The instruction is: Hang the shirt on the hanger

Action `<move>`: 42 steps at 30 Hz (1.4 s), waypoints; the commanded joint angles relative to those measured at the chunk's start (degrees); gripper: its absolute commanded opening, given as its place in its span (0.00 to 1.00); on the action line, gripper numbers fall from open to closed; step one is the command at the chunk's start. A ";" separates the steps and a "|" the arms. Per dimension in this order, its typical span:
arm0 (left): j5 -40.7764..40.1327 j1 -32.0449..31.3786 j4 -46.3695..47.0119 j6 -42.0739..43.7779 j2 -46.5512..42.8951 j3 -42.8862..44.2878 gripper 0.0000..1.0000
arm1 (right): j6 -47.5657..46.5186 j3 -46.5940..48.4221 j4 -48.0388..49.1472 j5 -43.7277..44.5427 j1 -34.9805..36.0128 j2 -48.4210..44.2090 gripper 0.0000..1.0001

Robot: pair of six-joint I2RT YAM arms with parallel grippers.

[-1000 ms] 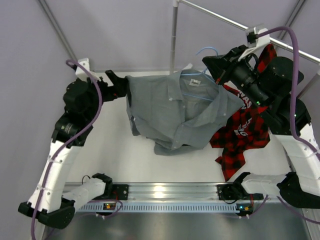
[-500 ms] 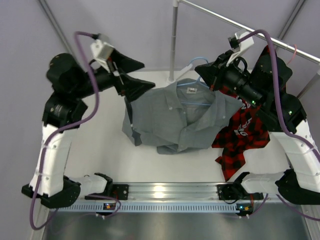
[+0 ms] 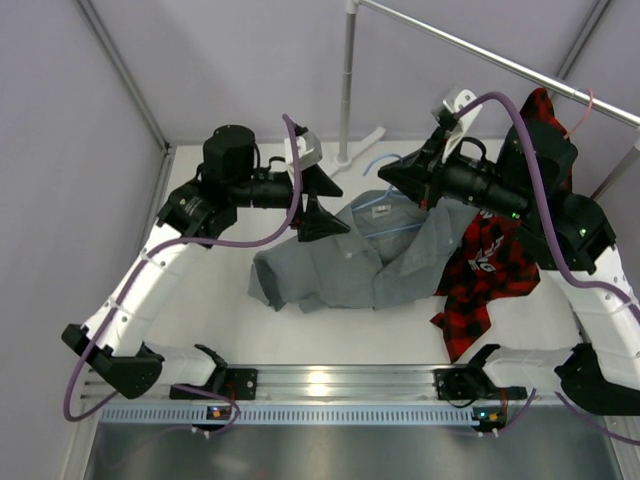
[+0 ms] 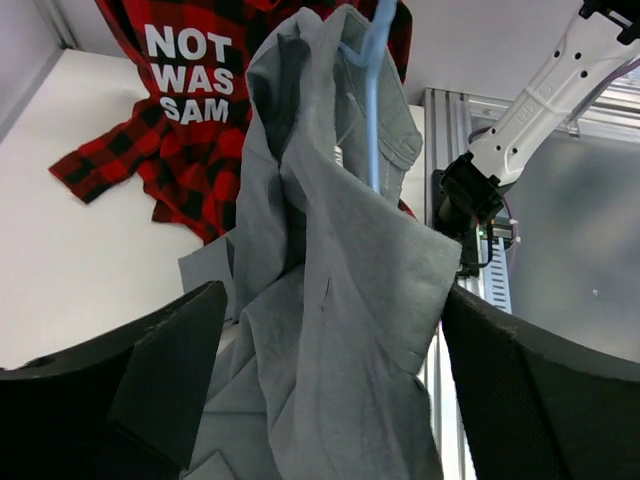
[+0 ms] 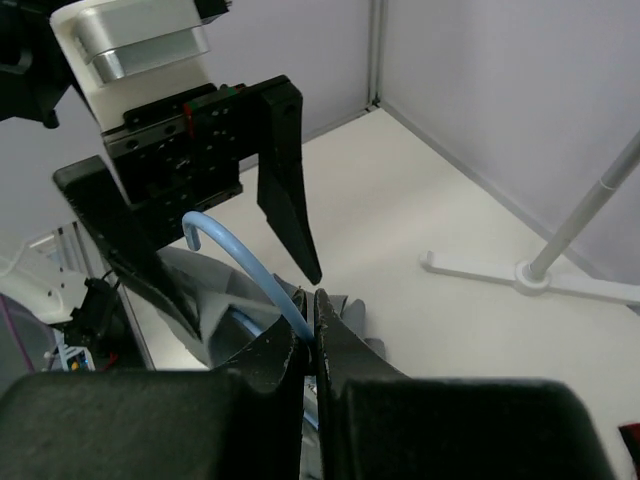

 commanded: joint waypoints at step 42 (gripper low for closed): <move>26.94 -0.52 -4.98 9.56 3.72 -0.97 0.00 | -14.66 -26.00 -24.00 -3.73 1.40 -31.26 0.87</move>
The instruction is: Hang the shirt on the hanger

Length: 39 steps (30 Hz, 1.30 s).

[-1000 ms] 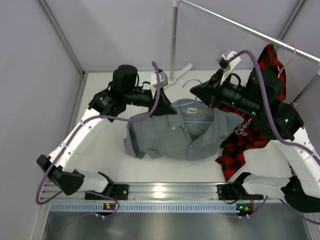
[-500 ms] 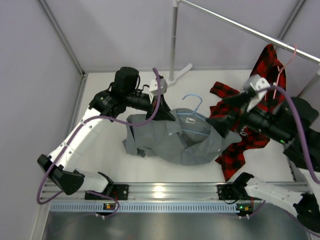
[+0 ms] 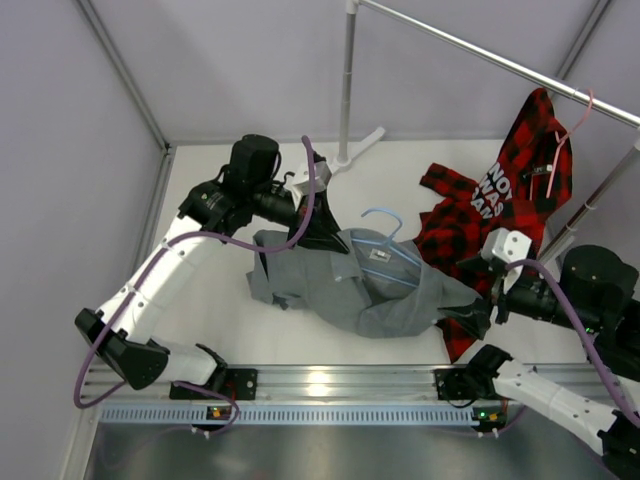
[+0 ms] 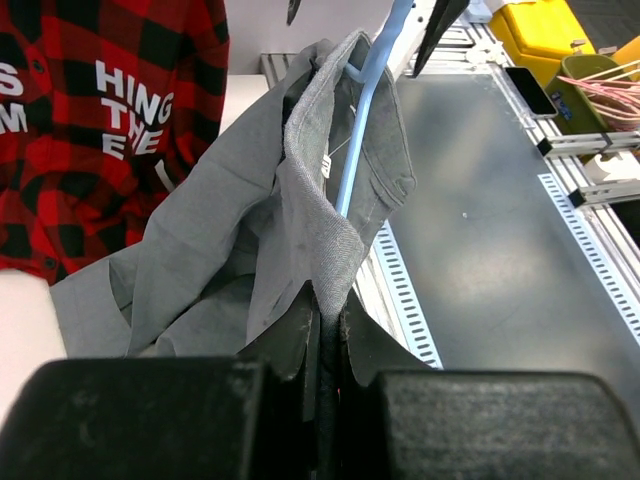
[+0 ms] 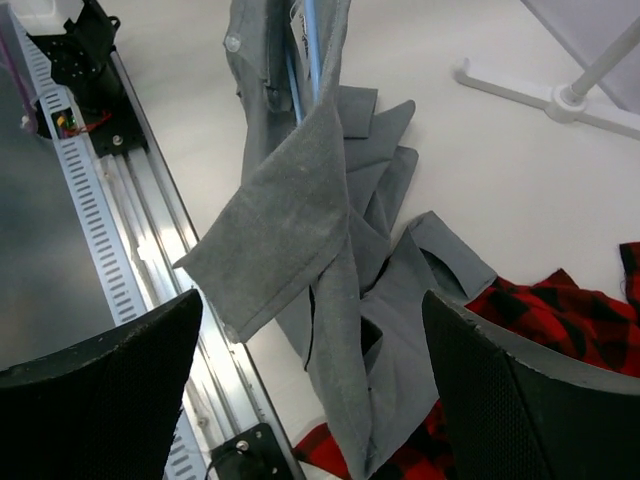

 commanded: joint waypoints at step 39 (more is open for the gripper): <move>-44.60 0.42 6.20 -20.87 -3.54 11.61 0.91 | 21.06 -0.80 29.35 11.87 0.79 6.25 0.00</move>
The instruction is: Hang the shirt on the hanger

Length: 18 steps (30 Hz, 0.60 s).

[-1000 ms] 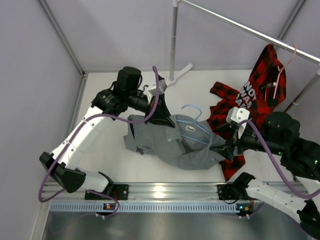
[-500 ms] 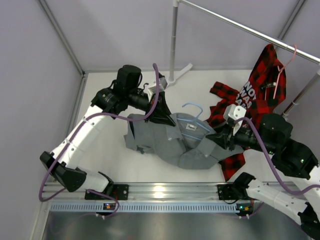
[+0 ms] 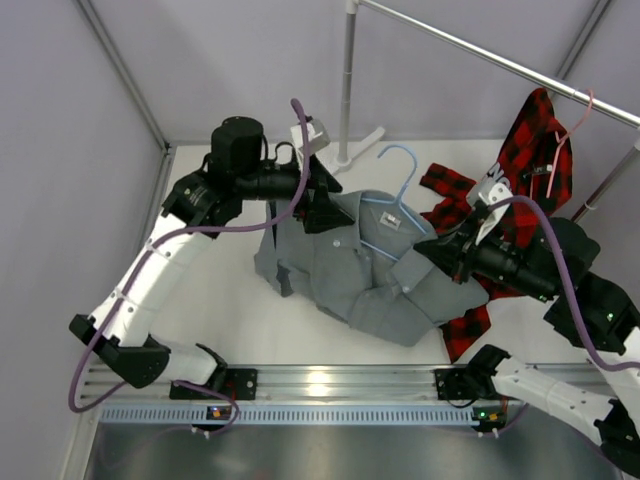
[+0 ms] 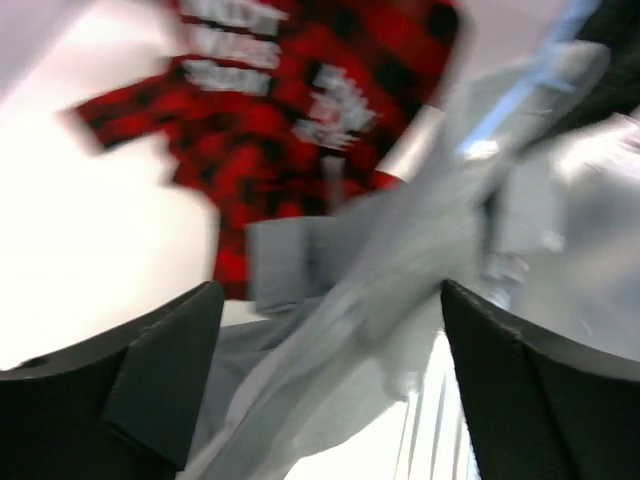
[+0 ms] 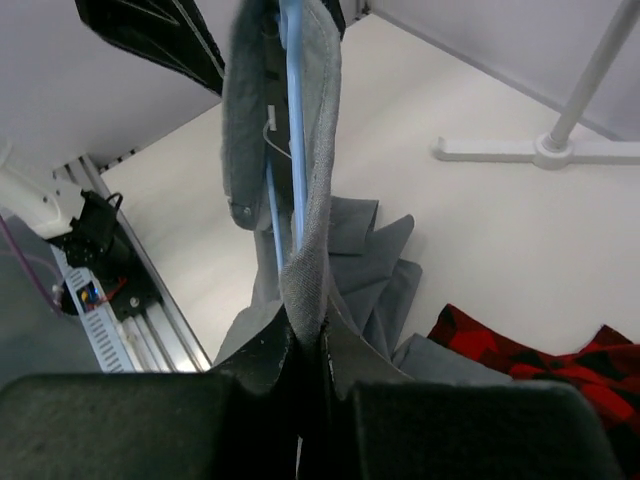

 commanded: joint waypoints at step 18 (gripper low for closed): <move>-68.26 0.24 7.93 -17.35 -41.06 -13.92 0.98 | 19.75 48.52 -21.17 29.42 0.17 20.02 0.00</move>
